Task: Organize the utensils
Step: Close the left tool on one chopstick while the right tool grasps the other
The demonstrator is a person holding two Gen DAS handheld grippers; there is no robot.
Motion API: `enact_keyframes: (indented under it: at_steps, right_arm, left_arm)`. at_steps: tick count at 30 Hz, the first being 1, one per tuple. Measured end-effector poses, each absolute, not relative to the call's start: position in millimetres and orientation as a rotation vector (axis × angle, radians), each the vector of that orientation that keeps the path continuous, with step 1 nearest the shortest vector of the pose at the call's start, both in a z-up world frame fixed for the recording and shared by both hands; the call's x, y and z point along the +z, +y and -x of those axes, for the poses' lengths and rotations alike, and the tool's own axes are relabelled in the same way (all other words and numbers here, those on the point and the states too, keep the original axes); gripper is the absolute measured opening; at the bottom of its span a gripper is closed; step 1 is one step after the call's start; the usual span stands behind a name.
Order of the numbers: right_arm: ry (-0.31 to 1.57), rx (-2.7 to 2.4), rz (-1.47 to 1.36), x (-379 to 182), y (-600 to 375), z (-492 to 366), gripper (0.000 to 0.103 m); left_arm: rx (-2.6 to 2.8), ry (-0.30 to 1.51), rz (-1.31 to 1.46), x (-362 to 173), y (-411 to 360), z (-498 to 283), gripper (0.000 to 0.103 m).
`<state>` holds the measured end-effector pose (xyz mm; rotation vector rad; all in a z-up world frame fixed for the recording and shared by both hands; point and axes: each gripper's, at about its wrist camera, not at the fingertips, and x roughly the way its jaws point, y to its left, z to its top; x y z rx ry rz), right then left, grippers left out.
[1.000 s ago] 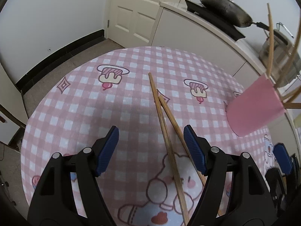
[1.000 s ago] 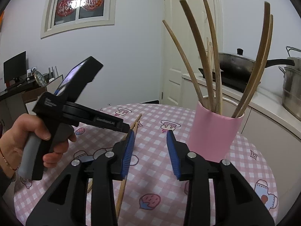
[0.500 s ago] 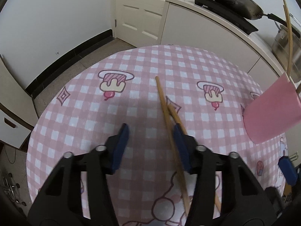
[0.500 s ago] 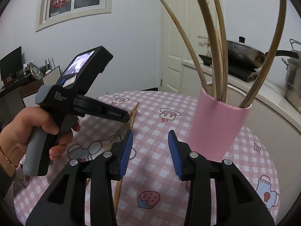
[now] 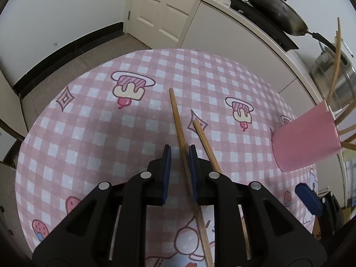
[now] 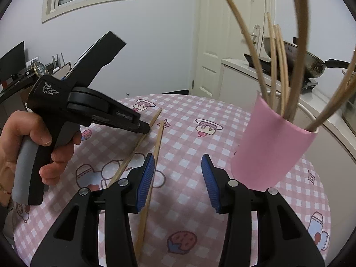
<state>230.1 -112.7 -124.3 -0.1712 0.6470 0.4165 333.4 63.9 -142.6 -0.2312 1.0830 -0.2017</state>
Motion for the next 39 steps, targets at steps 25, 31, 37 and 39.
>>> enact_keyframes:
  at_steps: [25,31,37,39]
  right_arm:
    - [0.820,0.426,0.311,-151,-52,-290,0.041]
    - [0.890,0.440,0.311,-158,-46,-319,0.041]
    - [0.933,0.467,0.301,-158,-41,-334,0.034]
    - [0.952,0.484,0.276,-158,-42,-338,0.031]
  left_arm:
    - [-0.192,1.120,0.308,-144,116,-317,0.009]
    - [-0.200,1.152,0.329,-144,117,-327,0.009]
    - [-0.176,1.170,0.290,-143,109,-337,0.009]
    - [-0.174,1.171,0.278,-143,107,-339,0.012]
